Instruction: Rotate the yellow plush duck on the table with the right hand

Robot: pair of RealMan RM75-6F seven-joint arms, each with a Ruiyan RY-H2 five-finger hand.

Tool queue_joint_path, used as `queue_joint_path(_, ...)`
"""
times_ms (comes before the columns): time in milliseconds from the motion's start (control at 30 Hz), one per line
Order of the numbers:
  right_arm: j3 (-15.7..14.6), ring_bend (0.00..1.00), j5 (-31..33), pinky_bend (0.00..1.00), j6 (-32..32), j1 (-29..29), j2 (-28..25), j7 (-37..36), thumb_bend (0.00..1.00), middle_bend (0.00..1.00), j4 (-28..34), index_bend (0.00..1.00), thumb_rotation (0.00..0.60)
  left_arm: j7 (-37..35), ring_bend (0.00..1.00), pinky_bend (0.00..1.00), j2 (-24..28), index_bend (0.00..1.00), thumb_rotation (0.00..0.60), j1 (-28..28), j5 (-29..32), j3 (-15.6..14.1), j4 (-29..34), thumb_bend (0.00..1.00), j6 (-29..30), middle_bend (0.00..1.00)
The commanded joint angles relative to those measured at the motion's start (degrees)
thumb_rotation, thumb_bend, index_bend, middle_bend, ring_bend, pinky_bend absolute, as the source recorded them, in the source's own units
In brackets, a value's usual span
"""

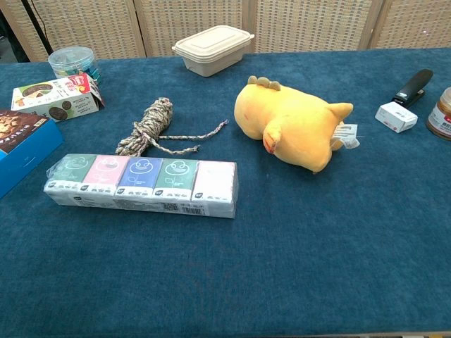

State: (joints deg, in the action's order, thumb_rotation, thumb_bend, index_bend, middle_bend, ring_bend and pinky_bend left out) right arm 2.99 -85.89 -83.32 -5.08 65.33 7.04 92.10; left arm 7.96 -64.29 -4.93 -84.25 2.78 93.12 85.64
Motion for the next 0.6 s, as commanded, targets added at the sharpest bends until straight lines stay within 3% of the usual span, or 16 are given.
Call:
queue_joint_path(33,0.1,0.00,0.2,0.00,0.1,0.0,0.0,0.0,0.09,0.00,-0.1,0.04,0.000,0.1,0.00,0.00,0.0,0.00,0.600,0.0,0.1,0.0,0.1,0.02,-0.1,0.00)
queue_joint_path(400,0.9,0.00,1.9,0.00,1.1,-0.5,0.4,-0.7,0.09,0.00,-1.0,0.02,0.000,-0.2,0.00,0.00,0.1,0.00,0.600,0.2,-0.1,0.1,0.4,0.02,0.4,0.00)
queue_joint_path(600,3.2,0.00,4.6,0.00,2.5,-2.0,1.6,-1.1,0.09,0.00,-3.1,0.01,0.000,-1.3,0.00,0.00,0.5,0.00,0.600,0.3,-0.2,0.1,0.4,0.02,0.6,0.00)
